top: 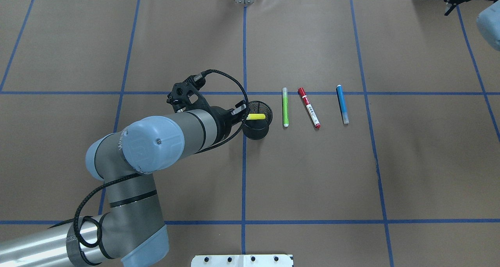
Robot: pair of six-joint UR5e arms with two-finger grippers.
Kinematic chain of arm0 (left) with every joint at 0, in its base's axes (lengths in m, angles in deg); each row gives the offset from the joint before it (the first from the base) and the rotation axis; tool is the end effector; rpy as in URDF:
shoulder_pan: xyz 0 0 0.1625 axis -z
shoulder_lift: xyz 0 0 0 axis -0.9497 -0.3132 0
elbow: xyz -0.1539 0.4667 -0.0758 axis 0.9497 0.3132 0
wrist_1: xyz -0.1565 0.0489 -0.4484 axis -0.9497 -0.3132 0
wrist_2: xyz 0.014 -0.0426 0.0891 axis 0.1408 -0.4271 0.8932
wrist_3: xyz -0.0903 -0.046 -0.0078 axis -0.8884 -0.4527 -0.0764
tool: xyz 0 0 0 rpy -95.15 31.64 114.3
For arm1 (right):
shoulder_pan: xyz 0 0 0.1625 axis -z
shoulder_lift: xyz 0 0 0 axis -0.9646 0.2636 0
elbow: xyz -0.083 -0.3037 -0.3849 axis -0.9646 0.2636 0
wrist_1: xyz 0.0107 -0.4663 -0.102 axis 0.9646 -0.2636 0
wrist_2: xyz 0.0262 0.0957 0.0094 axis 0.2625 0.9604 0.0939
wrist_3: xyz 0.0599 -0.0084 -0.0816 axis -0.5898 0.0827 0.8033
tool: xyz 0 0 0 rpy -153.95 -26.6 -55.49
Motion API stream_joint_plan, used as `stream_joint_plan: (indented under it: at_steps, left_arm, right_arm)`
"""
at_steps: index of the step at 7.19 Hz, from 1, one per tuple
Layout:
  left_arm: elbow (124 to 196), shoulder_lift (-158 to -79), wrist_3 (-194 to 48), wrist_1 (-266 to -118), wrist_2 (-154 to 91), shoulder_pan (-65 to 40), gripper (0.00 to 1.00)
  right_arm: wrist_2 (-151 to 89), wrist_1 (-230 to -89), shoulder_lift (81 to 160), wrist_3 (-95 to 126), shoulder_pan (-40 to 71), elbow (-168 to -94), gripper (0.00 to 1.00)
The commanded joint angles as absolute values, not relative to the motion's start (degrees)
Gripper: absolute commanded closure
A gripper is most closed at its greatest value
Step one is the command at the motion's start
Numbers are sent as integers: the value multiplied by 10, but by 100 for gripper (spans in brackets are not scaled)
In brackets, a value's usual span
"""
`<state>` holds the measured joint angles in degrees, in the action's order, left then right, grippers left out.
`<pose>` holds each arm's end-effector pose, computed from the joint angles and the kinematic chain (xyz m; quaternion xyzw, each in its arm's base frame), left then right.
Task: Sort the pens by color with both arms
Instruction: 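Lift the yellow highlighter out of the cup with the left gripper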
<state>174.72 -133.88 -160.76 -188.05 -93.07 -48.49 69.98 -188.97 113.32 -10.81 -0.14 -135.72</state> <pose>0.5877 -0.4107 0.1482 0.1019 0.5895 -0.2799 0.7508 -0.1152 -0.7197 0.3871 -0.0025 -0.3265 0.1811 0.9277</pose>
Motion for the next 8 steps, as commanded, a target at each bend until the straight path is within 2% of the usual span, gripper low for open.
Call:
stream_joint_plan:
  at_steps: [1, 5, 8]
  left_arm:
    - [1799, -1344, -1567, -1764, -997, -445, 99]
    - [1783, -1386, -1571, -1779, -972, -392, 99]
    - [1617, -1436, -1609, -1930, -856, -398, 99]
  right_arm:
    - [699, -1891, 1139, -108, -3, -1357, 19]
    - [679, -1891, 1152, -107, -3, -1357, 17]
    - [664, -1890, 1157, -105, -3, -1354, 12]
